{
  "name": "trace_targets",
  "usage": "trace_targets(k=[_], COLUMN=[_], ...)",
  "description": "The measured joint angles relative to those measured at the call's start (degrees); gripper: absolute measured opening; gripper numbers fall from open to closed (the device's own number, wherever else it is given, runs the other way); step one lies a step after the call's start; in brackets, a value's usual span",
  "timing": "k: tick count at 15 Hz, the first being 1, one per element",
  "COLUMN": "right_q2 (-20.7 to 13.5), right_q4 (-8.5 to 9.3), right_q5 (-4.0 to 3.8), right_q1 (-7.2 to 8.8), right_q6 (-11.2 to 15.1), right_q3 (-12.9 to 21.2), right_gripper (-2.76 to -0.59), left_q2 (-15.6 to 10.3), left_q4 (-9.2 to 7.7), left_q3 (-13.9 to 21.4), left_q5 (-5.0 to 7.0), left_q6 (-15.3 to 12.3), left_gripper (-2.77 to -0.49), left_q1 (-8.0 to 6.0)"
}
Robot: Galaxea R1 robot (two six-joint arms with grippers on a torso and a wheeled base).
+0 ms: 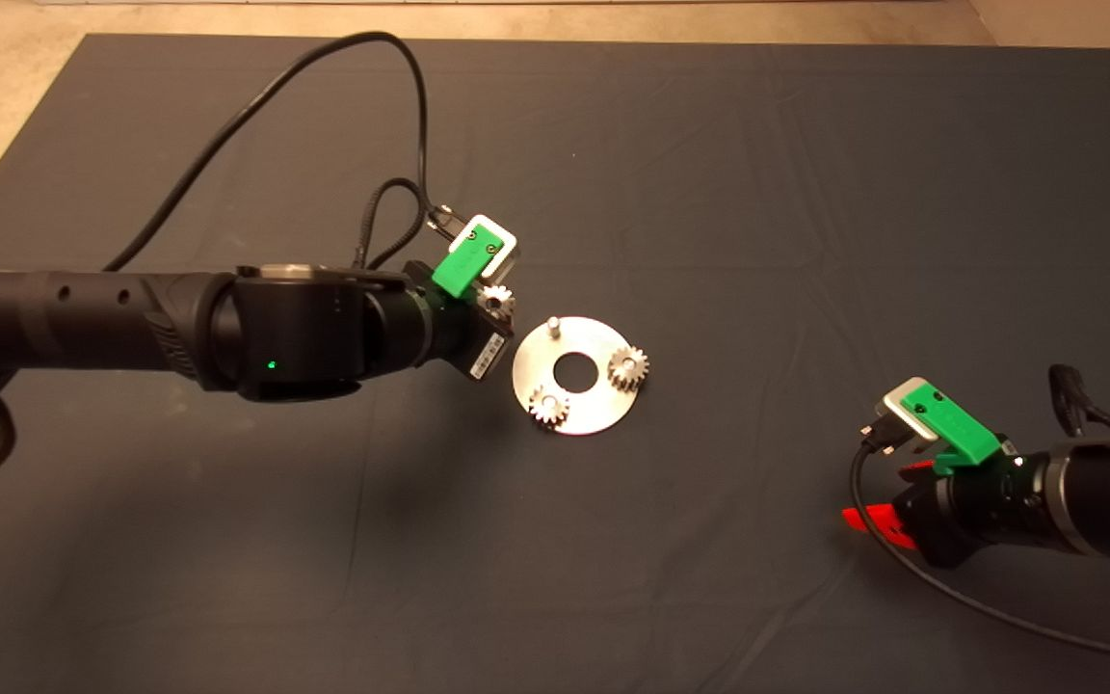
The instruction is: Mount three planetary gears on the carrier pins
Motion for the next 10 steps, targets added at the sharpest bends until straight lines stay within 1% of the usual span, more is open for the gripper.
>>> trace_targets(k=[1, 2, 3, 5, 6, 7, 8, 9, 10], right_q2=[-0.1, 0.0, 0.0, 0.1, 0.1, 0.1, 0.2, 0.2, 0.2], right_q4=[0.0, 0.0, 0.0, 0.0, 0.02, 0.02, 0.02, 0.02, 0.02], right_q5=[-0.28, -0.06, -0.13, 0.06, 0.03, -0.02, 0.0, -0.02, -0.05], right_q1=[0.02, 0.02, 0.05, 0.33, 0.33, 0.35, 0.33, 0.33, 0.33], right_q6=[0.0, -0.1, -0.1, -0.1, -0.1, -0.1, -0.1, -0.1, -0.1], right_q3=[0.0, 0.0, 0.0, 0.0, 0.0, 0.0, 0.0, 0.0, 0.0], right_gripper=[-1.44, -1.44, -1.44, -1.44, -1.44, -1.44, -1.44, -1.44, -1.44], left_q2=[0.2, 0.6, 1.4, 3.3, 4.5, 5.5, 6.2, 6.6, 6.5], left_q4=[-0.02, 0.0, -0.11, -0.07, -0.08, -0.08, -0.07, -0.08, -0.16], left_q3=[-0.3, -0.7, -1.4, -4.0, -5.2, -5.9, -6.2, -6.7, -7.0], left_q5=[0.02, 0.02, 0.02, 0.07, -0.01, -0.6, -1.72, -2.5, -2.57], left_q6=[-0.1, -0.1, -0.1, -0.1, -0.1, 0.0, 0.0, 0.0, 0.0], left_gripper=[-2.71, -2.71, -2.72, -2.72, -2.72, -2.72, -2.72, -2.72, -2.72], left_q1=[0.0, -0.01, 0.02, 0.02, 0.04, 0.04, 0.09, 0.29, 0.39])
